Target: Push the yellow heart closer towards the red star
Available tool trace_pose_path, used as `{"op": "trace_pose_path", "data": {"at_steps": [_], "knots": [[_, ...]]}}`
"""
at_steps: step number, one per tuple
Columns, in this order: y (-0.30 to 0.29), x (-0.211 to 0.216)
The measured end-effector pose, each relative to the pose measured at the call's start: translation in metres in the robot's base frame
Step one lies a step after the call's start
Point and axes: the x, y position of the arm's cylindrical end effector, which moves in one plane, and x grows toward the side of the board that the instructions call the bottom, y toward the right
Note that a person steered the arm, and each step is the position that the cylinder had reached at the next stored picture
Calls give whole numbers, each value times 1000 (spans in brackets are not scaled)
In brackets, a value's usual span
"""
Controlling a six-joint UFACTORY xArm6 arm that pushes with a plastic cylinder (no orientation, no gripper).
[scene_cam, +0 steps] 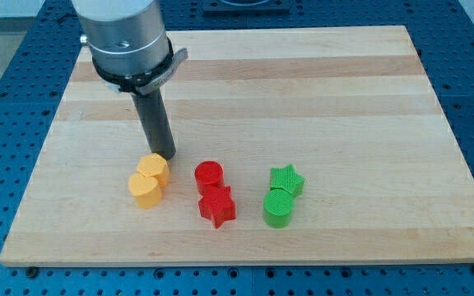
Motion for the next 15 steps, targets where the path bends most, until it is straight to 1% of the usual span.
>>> {"op": "trace_pose_path", "data": {"at_steps": [1, 2, 3, 4, 5, 6, 9, 10, 11, 12, 13, 14, 15], "knots": [[-1, 11], [-10, 7], [-43, -8], [-80, -4], [-90, 16], [-83, 31], [-6, 61], [-6, 68], [-29, 78], [-48, 75], [-71, 57], [-117, 59], [-136, 90]]}}
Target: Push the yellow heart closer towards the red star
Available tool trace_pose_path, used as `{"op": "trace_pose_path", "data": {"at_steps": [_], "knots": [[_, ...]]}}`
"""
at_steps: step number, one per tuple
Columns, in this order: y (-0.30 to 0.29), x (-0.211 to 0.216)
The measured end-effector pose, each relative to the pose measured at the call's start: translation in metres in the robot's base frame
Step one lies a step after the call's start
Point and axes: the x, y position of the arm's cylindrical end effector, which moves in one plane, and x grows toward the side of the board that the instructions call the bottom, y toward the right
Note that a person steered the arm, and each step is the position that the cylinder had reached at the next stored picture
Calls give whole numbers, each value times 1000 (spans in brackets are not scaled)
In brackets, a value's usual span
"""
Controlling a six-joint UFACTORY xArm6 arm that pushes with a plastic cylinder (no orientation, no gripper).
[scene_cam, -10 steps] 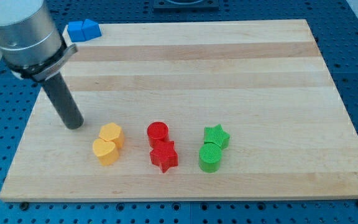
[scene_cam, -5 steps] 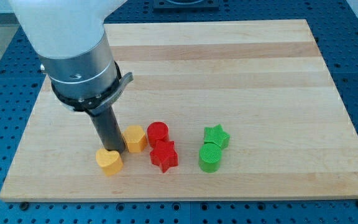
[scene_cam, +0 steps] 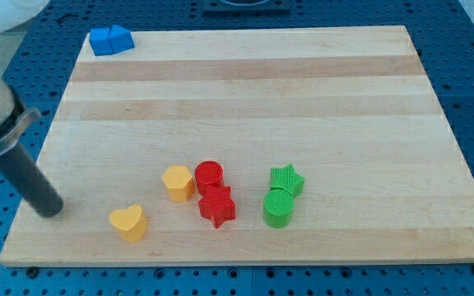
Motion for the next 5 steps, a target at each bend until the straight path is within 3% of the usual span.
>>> {"op": "trace_pose_path", "data": {"at_steps": [1, 4, 5], "knots": [[18, 27], [152, 27], [168, 27]]}}
